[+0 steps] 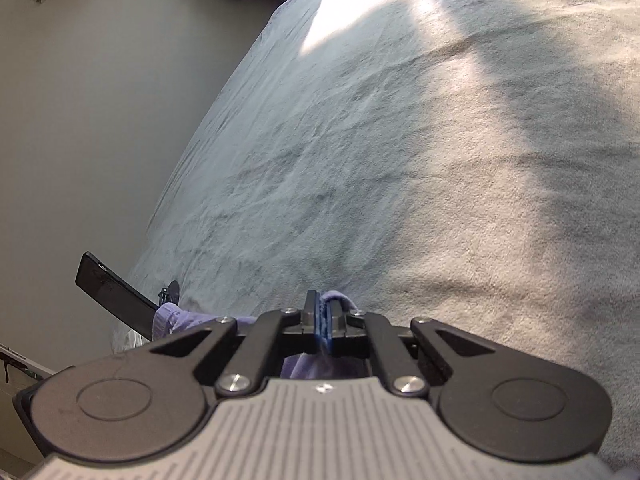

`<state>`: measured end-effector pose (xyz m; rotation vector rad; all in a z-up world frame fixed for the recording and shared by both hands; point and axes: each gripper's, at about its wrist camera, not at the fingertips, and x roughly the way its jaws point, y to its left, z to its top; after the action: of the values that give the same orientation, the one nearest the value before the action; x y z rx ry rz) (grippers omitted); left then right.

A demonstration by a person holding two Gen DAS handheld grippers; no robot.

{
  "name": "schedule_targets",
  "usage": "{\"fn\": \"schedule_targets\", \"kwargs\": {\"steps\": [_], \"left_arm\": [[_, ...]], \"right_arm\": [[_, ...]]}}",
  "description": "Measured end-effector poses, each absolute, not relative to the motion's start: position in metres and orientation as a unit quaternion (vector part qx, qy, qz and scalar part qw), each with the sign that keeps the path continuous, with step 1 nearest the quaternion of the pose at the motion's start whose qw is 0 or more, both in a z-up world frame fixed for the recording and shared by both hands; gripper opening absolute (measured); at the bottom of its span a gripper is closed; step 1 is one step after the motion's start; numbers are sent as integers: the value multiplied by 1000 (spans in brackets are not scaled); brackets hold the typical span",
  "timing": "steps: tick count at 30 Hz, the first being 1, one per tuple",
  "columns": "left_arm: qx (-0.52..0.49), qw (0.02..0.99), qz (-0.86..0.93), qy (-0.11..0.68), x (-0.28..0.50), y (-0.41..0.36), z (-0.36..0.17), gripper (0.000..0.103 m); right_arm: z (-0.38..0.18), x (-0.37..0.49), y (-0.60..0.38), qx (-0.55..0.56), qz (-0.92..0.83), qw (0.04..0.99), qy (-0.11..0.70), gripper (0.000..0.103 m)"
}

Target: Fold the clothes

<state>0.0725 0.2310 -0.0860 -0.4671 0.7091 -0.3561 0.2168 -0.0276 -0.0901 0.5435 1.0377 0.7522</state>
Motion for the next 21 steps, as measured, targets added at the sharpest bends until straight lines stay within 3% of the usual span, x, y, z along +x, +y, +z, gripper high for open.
{"fn": "schedule_targets", "kwargs": {"steps": [1,9,12,14,21], "left_arm": [[-230,900,-156,337,73,238,-84,11],[-262,909,-66,319,68,274,-84,12],[-236,920,-50,310,60,272,-81,13],[-212,929,-36,300,55,271,-78,19],[-203,938,-7,281,49,281,-74,22]], "right_arm": [[-86,216,-27,242,351,767,479,12],[-71,207,-31,208,343,780,480,14],[-68,206,-36,208,333,788,474,21],[-66,203,-40,210,323,797,466,44],[-61,179,-21,128,308,844,420,45]]}}
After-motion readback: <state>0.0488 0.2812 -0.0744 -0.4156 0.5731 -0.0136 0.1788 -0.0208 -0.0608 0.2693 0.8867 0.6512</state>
